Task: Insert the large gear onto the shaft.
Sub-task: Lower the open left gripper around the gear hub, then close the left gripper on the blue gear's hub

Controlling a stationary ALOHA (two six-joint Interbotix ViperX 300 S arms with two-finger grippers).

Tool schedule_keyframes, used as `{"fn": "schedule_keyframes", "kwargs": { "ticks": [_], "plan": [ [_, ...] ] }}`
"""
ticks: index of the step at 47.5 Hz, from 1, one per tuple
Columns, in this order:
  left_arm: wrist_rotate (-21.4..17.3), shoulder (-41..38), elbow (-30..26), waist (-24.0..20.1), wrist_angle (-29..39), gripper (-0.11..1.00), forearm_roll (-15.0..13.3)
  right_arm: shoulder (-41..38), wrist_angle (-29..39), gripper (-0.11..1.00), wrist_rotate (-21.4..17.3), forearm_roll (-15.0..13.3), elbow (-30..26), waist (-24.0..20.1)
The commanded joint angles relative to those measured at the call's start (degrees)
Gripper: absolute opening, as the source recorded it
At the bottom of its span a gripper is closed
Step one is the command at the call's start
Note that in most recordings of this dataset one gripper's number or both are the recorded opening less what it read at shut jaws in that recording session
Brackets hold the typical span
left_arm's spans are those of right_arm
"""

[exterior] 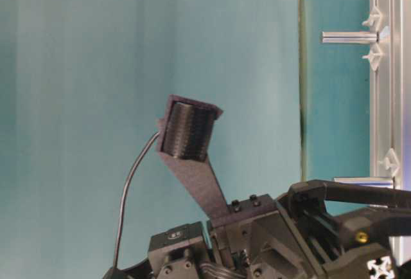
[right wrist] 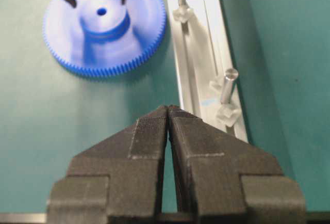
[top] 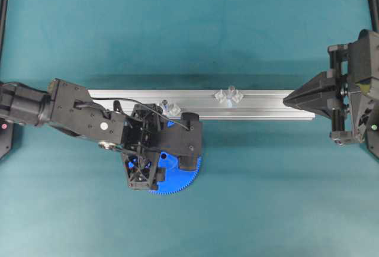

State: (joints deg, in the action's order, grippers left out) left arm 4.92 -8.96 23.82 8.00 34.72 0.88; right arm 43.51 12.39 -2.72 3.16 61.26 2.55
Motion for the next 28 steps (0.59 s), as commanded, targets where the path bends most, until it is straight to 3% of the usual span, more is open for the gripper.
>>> {"fn": "schedule_keyframes", "kwargs": {
  "ticks": [1,28],
  "plan": [
    [-0.18,0.79,-1.41,0.26,-0.18,0.94,0.18,0.00,-0.44,0.12,-0.62,0.09,-0.44,0.18],
    [0.00,-3.34,-3.43,0.09,0.79,0.94,0.18,1.14,-2.20,0.12,-0.70,0.09,0.53,0.18]
  ]
}}
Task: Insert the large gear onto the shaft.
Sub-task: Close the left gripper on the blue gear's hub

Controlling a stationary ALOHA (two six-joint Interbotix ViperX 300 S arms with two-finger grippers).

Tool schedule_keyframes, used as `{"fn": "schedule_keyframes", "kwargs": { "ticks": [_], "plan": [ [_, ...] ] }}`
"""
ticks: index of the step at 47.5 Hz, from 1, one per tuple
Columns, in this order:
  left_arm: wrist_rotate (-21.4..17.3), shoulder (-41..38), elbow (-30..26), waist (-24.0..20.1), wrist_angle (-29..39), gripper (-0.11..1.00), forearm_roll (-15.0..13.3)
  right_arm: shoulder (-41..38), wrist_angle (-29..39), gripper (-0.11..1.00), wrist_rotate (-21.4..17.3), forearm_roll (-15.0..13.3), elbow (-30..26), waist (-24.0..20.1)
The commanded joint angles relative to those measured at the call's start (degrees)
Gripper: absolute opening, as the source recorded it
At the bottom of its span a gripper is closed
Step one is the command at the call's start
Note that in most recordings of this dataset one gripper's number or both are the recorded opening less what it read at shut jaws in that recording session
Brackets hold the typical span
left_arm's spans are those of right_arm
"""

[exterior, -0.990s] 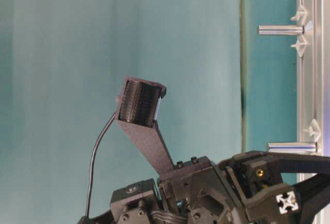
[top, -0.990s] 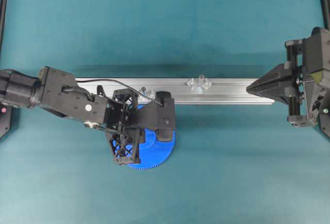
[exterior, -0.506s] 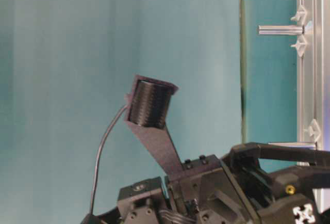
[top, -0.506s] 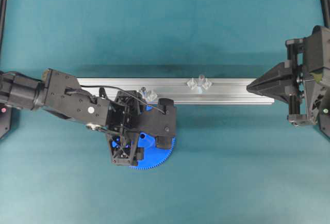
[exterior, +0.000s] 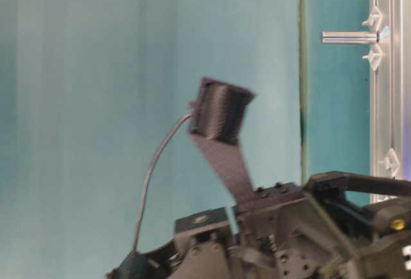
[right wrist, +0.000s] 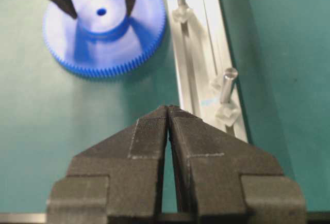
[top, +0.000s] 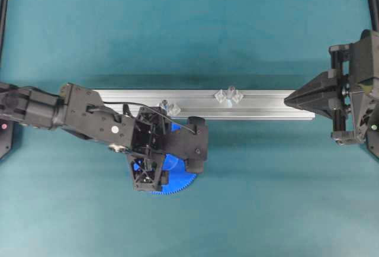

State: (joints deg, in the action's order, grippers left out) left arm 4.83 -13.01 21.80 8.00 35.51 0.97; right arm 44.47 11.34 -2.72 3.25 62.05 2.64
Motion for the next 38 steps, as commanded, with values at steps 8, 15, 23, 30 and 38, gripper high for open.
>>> {"fn": "schedule_keyframes", "kwargs": {
  "ticks": [8,15,23,30,38],
  "plan": [
    [0.09,-0.26,-0.88,0.09,0.18,0.94,0.18,0.70,-1.67,0.12,-0.70,0.00,0.00,0.09],
    [0.09,-0.53,-0.70,0.09,0.26,0.94,0.09,0.70,-1.76,0.12,-0.70,0.09,0.18,0.09],
    [0.09,-0.70,-0.26,0.09,0.26,0.94,0.09,0.70,-1.76,0.12,-0.70,0.09,0.26,0.09],
    [0.09,-0.70,-0.26,0.09,0.26,0.94,0.18,0.70,-1.76,0.12,-0.70,0.00,0.26,0.09],
    [0.09,-0.79,-0.26,0.09,0.26,0.94,0.18,0.70,-1.76,0.12,-0.70,0.09,0.18,0.09]
  ]
}}
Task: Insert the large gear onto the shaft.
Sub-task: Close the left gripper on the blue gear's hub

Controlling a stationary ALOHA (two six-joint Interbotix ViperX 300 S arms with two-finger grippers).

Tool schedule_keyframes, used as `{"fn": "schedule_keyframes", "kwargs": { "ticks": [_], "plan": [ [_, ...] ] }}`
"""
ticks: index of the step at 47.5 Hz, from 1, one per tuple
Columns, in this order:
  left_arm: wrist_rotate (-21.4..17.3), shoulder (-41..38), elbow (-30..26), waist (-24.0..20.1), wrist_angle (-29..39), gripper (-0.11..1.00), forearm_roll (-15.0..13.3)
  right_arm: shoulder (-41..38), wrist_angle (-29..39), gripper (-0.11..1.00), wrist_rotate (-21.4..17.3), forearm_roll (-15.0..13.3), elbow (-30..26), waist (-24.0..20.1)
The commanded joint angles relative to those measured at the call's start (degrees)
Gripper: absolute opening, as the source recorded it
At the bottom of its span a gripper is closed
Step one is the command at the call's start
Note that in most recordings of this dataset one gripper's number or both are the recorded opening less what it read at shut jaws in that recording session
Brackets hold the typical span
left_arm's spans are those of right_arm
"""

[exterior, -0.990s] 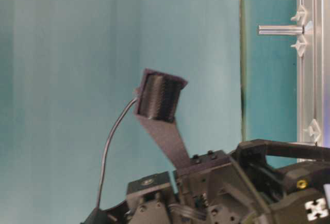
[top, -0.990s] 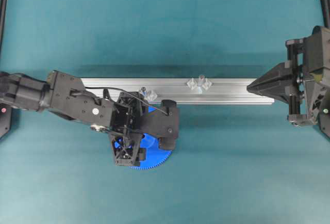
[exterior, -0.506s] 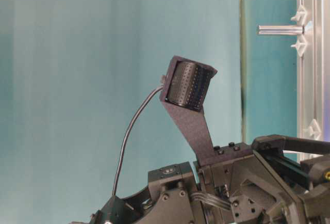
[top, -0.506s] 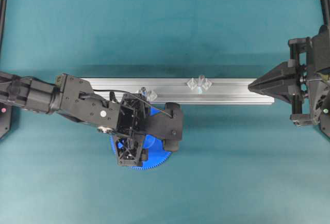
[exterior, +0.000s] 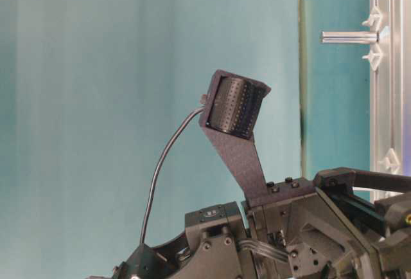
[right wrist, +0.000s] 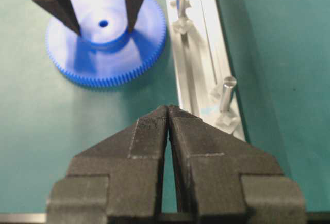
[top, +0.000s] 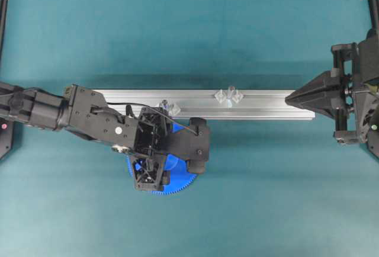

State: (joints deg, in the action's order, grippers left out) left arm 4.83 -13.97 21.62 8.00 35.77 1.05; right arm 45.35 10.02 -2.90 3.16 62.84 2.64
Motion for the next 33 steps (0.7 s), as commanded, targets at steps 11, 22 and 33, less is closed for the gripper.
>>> {"fn": "schedule_keyframes", "kwargs": {
  "ticks": [11,22,33],
  "plan": [
    [0.79,0.09,-0.09,0.09,0.53,0.94,0.09,-0.18,-0.44,0.12,-0.53,0.18,-0.53,0.09],
    [1.32,-0.62,-0.53,0.09,2.46,0.81,0.00,-0.09,-0.44,0.12,-0.53,0.18,-0.53,0.09],
    [0.88,-0.35,-1.14,0.09,2.46,0.77,0.00,-0.09,-0.44,0.12,-0.53,0.18,-0.44,0.09]
  ]
}}
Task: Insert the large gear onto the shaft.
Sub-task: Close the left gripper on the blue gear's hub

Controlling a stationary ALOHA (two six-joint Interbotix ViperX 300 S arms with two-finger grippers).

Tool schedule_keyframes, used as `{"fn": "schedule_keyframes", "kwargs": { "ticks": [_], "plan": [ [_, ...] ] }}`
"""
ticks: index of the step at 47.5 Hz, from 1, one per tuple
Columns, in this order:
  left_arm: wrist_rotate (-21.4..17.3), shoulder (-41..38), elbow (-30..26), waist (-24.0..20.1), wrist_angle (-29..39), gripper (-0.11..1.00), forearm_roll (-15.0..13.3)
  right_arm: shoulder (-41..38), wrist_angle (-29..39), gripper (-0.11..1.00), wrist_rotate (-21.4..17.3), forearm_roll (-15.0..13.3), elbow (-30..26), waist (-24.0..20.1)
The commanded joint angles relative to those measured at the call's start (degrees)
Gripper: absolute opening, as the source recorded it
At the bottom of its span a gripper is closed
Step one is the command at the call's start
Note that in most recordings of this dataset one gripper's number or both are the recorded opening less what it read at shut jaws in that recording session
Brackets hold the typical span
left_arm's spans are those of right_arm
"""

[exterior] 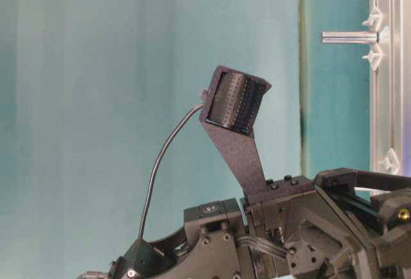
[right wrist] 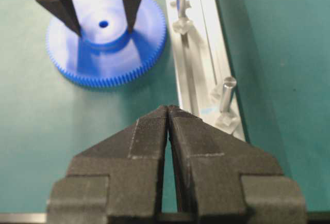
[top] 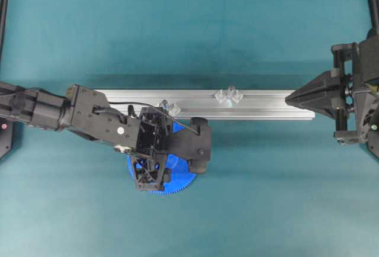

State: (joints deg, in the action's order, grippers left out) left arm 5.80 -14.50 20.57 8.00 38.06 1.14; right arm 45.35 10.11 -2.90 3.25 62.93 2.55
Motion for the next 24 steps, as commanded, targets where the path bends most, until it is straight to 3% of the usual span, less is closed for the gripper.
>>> {"fn": "schedule_keyframes", "kwargs": {
  "ticks": [1,24],
  "plan": [
    [-0.09,0.18,-0.09,0.09,0.18,0.77,-0.09,-0.09,-0.53,0.12,-0.53,0.09,-0.53,0.18],
    [0.00,0.97,-0.62,0.09,1.67,0.77,-0.09,2.20,-0.18,0.12,-0.53,0.09,0.26,0.18]
  ]
}}
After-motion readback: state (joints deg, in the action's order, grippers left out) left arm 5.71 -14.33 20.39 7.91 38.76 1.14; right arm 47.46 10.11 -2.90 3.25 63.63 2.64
